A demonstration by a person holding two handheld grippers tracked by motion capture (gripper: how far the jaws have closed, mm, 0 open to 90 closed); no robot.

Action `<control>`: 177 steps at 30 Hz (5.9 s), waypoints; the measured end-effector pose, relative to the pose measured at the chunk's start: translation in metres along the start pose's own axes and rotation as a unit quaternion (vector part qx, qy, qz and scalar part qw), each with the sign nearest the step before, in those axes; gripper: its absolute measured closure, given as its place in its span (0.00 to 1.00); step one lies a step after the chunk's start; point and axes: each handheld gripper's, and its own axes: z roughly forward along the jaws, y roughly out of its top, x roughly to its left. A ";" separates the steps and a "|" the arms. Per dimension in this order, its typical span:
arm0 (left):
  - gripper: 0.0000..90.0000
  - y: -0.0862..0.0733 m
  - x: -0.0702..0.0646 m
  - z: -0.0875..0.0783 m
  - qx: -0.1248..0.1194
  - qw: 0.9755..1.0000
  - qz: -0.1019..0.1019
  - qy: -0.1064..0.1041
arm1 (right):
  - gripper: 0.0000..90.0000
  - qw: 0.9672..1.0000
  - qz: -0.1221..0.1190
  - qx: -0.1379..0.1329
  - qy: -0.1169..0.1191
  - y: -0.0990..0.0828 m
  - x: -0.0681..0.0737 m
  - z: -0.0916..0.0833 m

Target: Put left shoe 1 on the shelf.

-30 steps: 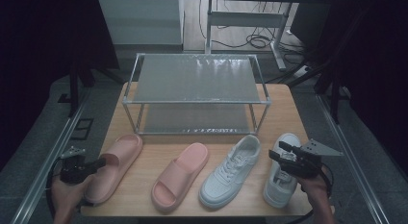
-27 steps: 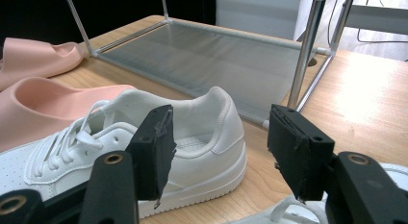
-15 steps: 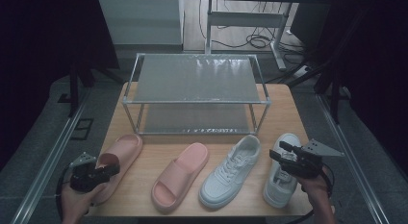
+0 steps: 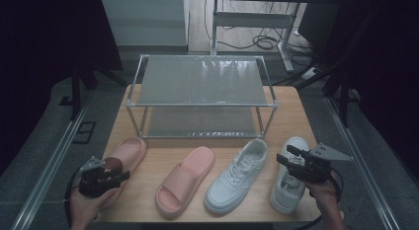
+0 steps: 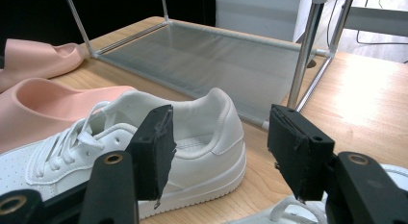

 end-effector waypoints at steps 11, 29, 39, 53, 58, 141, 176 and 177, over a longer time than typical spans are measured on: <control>0.64 0.002 0.005 0.012 0.000 1.000 -0.008 0.009 | 0.47 1.000 0.000 0.000 0.000 0.000 0.000 0.000; 0.82 0.007 0.006 0.026 0.002 1.000 0.001 0.030 | 0.47 1.000 0.000 -0.001 -0.001 0.000 0.000 -0.001; 0.93 0.007 0.001 0.020 -0.011 0.998 0.023 0.060 | 0.47 1.000 -0.001 -0.002 0.001 0.000 0.000 -0.001; 0.95 0.021 -0.031 -0.001 -0.046 0.997 0.055 0.035 | 0.47 1.000 0.001 -0.007 0.004 0.001 0.000 -0.002; 0.95 0.028 -0.041 0.001 -0.048 0.997 0.064 0.022 | 0.47 1.000 0.001 -0.008 0.004 0.001 0.000 -0.003; 0.94 0.150 -0.106 0.191 -0.004 0.988 0.143 0.066 | 0.47 1.000 0.003 -0.005 0.003 0.000 -0.004 -0.003; 0.99 0.076 -0.084 0.090 -0.018 0.992 0.126 -0.002 | 0.47 1.000 0.003 -0.007 0.000 0.001 -0.003 -0.004; 1.00 0.074 -0.083 0.089 -0.017 0.992 0.126 -0.003 | 0.47 1.000 0.003 -0.007 0.000 0.001 -0.002 -0.004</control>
